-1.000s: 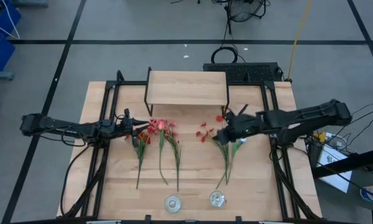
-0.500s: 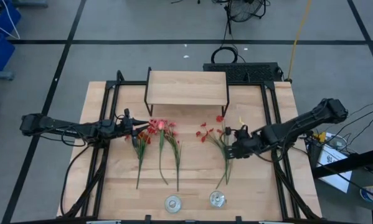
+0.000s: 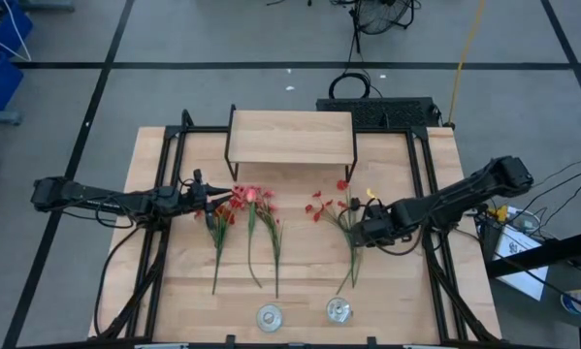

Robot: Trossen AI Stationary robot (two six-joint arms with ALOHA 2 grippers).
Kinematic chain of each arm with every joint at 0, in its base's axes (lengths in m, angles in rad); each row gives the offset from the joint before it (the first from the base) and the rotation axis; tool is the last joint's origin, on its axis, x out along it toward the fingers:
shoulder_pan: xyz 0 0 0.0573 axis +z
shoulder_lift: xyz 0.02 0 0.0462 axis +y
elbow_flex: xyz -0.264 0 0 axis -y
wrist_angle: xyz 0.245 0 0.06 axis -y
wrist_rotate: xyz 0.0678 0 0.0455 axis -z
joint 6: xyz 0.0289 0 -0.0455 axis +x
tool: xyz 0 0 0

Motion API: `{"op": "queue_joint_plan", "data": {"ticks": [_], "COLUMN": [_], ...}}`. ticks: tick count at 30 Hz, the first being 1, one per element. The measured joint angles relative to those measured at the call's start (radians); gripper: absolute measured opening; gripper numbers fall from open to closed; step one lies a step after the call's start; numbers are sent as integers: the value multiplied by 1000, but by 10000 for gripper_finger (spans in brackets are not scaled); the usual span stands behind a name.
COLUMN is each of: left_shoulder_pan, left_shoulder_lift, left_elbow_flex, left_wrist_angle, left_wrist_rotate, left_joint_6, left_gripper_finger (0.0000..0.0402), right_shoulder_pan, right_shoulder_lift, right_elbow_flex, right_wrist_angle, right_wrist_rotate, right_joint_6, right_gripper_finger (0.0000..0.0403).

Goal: Pick and place flowers into a vace then onto a shelf
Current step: Put the white flower into the right transparent vase

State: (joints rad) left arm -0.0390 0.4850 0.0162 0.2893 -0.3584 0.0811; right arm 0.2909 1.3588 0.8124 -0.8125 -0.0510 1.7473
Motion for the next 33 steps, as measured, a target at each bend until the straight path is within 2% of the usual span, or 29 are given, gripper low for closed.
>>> {"op": "queue_joint_plan", "data": {"ticks": [7, 15, 26, 33], "left_shoulder_pan": [0, 0, 0, 0], "left_shoulder_lift": [0, 0, 0, 0], "left_elbow_flex": [0, 0, 0, 0], "left_wrist_angle": [0, 0, 0, 0], "left_wrist_rotate": [0, 0, 0, 0], "left_joint_6": [0, 0, 0, 0], "left_gripper_finger": [81, 81, 81, 81], "right_shoulder_pan": [-24, -51, -65, -68], "right_shoulder_lift": [37, 83, 157, 160], "right_elbow_flex": [0, 0, -4, -24], "right_wrist_angle": [32, 38, 62, 103], "right_wrist_rotate": [32, 59, 77, 78], "right_joint_6": [18, 13, -8, -9], "right_gripper_finger": [155, 184, 174, 148]}}
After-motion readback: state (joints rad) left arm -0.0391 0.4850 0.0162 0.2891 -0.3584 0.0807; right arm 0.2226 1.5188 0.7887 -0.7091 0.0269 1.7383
